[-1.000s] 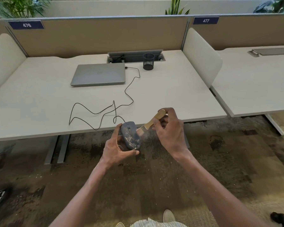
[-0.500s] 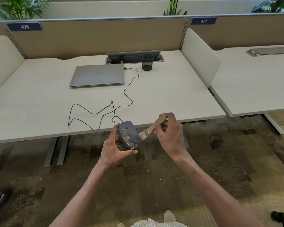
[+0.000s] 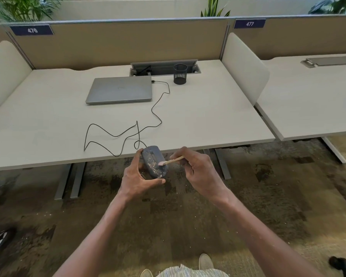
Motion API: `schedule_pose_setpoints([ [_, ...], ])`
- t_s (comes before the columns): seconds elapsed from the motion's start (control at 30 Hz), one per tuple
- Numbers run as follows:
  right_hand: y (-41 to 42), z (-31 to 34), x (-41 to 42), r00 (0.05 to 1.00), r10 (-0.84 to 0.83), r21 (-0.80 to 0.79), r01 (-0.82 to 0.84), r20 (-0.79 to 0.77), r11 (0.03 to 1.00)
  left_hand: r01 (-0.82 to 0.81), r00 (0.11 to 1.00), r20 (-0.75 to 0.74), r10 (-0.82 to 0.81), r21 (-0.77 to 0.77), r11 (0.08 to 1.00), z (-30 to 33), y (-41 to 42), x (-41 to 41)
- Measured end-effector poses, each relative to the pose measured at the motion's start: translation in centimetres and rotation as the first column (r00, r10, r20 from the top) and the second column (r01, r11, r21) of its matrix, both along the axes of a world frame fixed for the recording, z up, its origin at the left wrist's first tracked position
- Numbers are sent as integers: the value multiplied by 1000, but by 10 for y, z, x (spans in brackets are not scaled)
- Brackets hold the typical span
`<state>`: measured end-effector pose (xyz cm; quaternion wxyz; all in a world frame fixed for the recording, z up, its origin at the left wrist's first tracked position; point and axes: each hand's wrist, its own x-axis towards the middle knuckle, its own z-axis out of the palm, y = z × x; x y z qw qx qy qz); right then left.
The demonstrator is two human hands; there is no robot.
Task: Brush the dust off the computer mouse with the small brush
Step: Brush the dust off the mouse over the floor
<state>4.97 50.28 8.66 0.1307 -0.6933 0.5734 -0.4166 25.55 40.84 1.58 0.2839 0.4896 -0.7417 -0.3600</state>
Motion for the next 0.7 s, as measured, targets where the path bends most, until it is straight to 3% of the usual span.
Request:
schedule_pose_setpoints([
  [0.43, 18, -2, -10, 999, 51, 73, -53, 17, 996, -30, 998, -58, 29, -22, 999, 0, 0, 0],
  [0.7, 23, -5, -13, 999, -41, 70, 38, 35, 997, -44, 996, -78, 43, -7, 999, -1, -4, 1],
])
